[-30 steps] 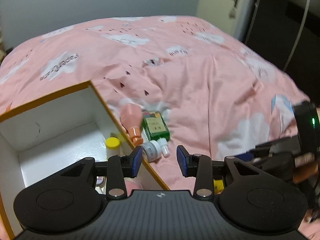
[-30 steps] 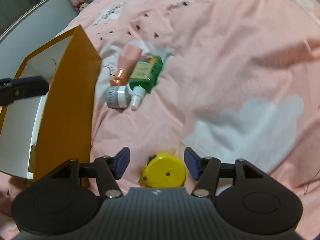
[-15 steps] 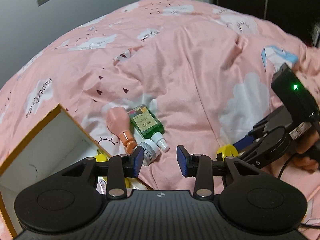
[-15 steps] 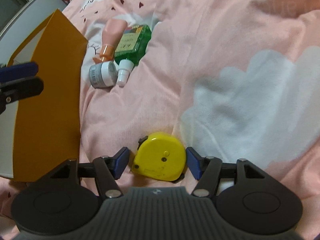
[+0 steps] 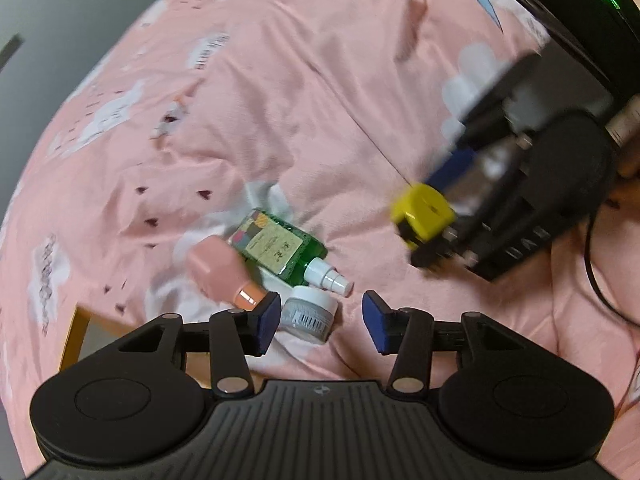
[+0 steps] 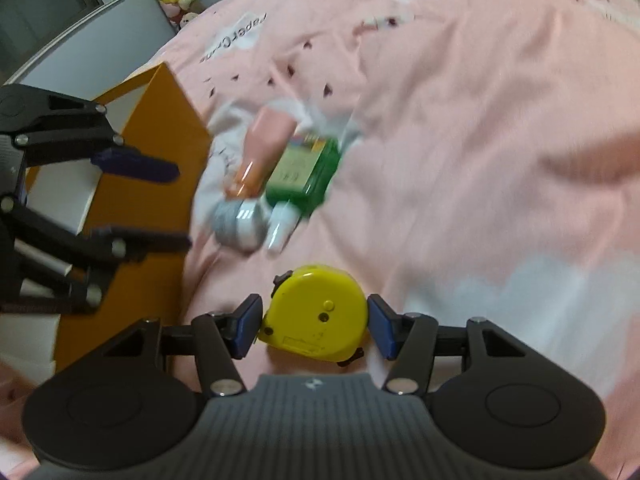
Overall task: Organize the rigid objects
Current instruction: 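Grasp the white jar with left tool while right tool holds tape measure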
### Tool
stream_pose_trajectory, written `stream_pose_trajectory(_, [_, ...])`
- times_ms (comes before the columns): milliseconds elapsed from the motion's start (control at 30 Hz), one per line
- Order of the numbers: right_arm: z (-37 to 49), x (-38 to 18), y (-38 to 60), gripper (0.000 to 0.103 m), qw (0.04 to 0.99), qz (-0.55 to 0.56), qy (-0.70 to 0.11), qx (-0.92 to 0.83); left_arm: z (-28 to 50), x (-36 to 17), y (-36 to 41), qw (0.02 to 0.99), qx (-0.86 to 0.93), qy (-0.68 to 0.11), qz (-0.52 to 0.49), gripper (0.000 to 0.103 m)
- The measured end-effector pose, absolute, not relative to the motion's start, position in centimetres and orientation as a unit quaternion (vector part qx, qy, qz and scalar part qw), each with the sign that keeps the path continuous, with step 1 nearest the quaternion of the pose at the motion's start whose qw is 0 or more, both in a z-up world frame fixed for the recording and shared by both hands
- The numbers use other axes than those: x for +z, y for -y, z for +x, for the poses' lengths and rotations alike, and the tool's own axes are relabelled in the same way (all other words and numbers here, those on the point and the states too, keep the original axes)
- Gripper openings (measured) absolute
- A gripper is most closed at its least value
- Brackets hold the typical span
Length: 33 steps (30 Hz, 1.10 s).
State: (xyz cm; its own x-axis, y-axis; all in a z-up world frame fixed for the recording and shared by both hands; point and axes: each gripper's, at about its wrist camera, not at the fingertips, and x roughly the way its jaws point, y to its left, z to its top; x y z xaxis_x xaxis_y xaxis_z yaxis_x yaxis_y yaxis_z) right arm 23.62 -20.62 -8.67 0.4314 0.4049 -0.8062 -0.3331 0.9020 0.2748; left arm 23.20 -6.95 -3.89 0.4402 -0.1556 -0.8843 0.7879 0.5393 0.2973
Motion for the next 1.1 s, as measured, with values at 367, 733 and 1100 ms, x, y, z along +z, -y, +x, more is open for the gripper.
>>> stream_pose_trajectory(367, [26.4,-11.9,22.1,0.057,0.83,0.099,-0.502,0.221,28.0,-9.0,9.1,0.655,-0.335,-0.516,0.439,0.057])
stream_pose_trajectory(733, [26.5,-12.1,22.1,0.057,0.83,0.104,-0.502,0.222,29.1,-11.1,10.2,0.63,-0.295,-0.549,0.463,0.047])
stream_pose_trajectory(1100, [26.0,-11.8,22.1,0.056,0.833,0.102,-0.495,0.223,28.5,-8.4,8.2,0.702,-0.289,-0.527,0.383,0.046])
